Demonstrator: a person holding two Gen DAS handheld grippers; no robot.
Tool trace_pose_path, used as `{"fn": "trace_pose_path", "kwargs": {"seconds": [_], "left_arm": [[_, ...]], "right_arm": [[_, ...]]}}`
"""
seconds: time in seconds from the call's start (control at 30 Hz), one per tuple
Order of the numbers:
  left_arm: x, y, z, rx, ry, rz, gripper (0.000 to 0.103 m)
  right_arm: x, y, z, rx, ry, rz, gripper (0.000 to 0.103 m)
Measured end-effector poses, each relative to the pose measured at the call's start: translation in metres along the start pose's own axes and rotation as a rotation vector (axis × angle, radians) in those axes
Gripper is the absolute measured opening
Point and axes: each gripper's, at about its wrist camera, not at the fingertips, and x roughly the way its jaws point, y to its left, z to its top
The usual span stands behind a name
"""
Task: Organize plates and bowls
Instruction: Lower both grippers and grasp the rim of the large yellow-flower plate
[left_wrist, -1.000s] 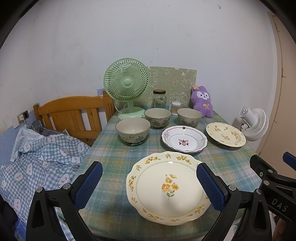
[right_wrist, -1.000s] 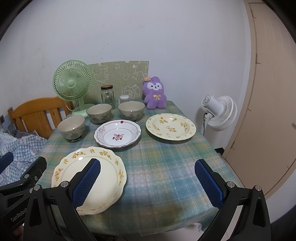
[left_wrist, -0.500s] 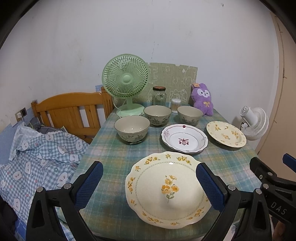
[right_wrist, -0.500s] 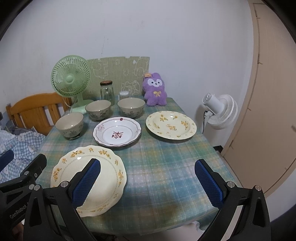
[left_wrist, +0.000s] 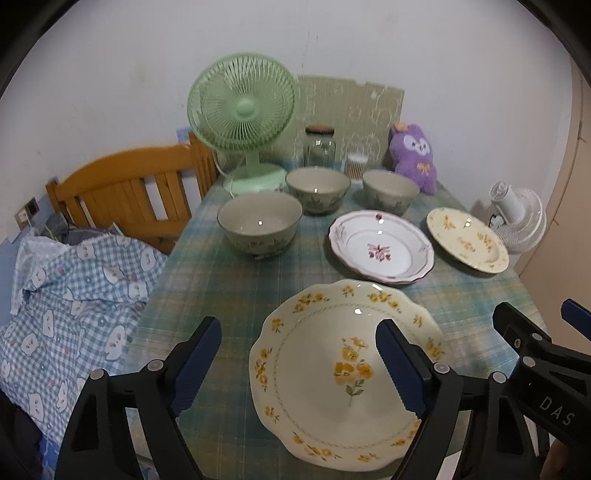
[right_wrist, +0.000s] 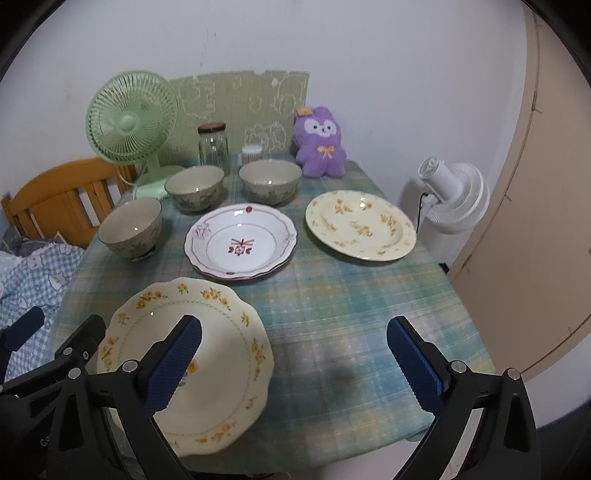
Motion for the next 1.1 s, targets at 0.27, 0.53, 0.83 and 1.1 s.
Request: {"fn": "trace_pose_path", "kwargs": {"seconds": [0.27,0.53,0.83,1.1], "left_arm": [[0.041,0.007,-0.004,0.019,0.112,-0.014,0.078],[0.082,0.010,-0.016,0.035,0.224,-0.014,0.078],[0.112,0.020,-0.017,0.024,0.305,-0.017,0.064],[0.120,0.021,-0.015,0.030,0.339,-0.054,0.059]], "right_arm": [[0.051,0.018,-0.005,0.004,0.126,-0.002,0.096],[0.100,0.031,-0.019,0.002,0.244,-0.006,0.087],[0.129,0.043,-0.022,0.000,0.326,0.015,0.074],[0.139,0.048,-0.022,0.009,0.353,0.013,0.066]]}}
